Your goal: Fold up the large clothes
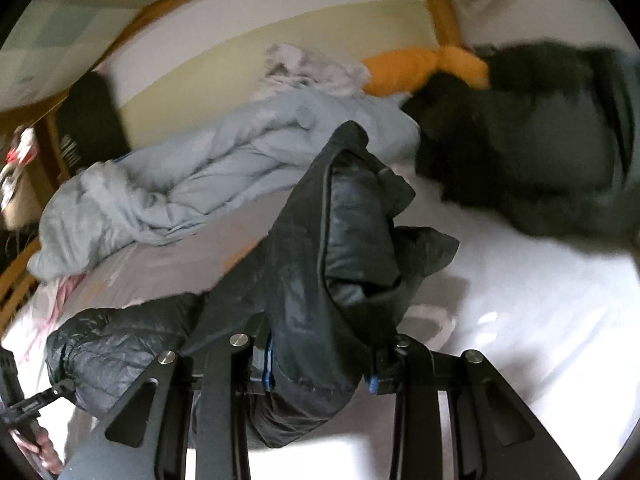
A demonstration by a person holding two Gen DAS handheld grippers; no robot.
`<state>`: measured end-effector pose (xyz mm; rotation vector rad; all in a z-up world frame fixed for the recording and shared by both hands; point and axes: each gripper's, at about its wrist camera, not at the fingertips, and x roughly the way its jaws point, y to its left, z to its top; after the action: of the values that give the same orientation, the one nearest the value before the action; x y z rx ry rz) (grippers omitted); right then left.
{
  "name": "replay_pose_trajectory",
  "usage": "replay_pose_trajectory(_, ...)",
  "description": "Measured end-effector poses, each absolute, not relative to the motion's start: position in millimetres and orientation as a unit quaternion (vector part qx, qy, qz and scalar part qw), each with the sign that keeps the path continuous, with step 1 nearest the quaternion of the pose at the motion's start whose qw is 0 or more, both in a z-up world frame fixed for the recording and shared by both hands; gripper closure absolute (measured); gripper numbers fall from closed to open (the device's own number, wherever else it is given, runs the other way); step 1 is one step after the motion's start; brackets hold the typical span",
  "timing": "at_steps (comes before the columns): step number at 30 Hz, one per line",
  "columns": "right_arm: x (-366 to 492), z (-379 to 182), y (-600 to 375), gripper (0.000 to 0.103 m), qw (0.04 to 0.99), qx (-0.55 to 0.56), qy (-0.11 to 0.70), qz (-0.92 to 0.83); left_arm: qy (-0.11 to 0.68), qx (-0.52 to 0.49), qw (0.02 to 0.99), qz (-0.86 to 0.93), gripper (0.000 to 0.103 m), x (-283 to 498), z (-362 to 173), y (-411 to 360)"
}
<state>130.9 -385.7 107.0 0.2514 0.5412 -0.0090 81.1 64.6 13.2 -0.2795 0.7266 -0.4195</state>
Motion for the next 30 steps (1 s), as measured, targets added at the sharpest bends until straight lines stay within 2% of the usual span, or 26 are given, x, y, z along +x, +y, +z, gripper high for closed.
replay_pose_trajectory(3,112,124,-380,0.069,0.963,0.093,0.254,0.014,0.362,-0.15,0.895,-0.215,0.076,59,9,66)
replay_pose_trajectory(4,104,128,-379,0.069,0.965,0.088,0.248,0.017,0.36,-0.149,0.896,-0.213,0.069,56,7,67)
replay_pose_trajectory(6,94,129,-378,0.069,0.966,0.087,0.244,0.021,0.353,-0.123,0.909,-0.187,0.052,53,4,70)
replay_pose_trajectory(7,92,127,-379,0.069,0.965,0.088,0.247,0.019,0.347,-0.112,0.916,-0.166,0.036,54,6,72)
replay_pose_trajectory(8,89,123,-381,0.069,0.963,0.096,0.252,0.011,0.333,-0.11,0.924,-0.152,0.026,53,10,75)
replay_pose_trajectory(12,91,113,-390,0.069,0.954,0.128,0.269,-0.01,0.29,-0.145,0.932,-0.16,0.021,58,27,91)
replay_pose_trajectory(14,91,113,-389,0.069,0.954,0.139,0.266,-0.017,0.309,-0.128,0.93,-0.155,0.024,72,26,91)
replay_pose_trajectory(15,90,115,-384,0.069,0.955,0.136,0.263,-0.023,0.326,-0.122,0.924,-0.16,0.03,79,23,90)
replay_pose_trajectory(16,88,118,-378,0.069,0.957,0.13,0.259,-0.027,0.342,-0.131,0.915,-0.172,0.05,87,20,91)
replay_pose_trajectory(17,84,121,-370,0.069,0.959,0.12,0.255,-0.03,0.358,-0.148,0.902,-0.189,0.061,95,17,93)
replay_pose_trajectory(20,67,132,-344,0.069,0.967,0.075,0.24,-0.041,0.407,-0.143,0.882,-0.191,0.075,121,12,87)
replay_pose_trajectory(23,56,148,-321,0.068,0.971,0.066,0.227,-0.038,0.415,-0.113,0.881,-0.195,0.083,139,13,76)
replay_pose_trajectory(26,51,164,-289,0.066,0.974,0.059,0.215,-0.025,0.404,-0.085,0.888,-0.204,0.083,141,15,71)
replay_pose_trajectory(30,55,174,-216,0.066,0.977,0.003,0.215,-0.008,0.406,-0.109,0.879,-0.225,0.083,134,13,78)
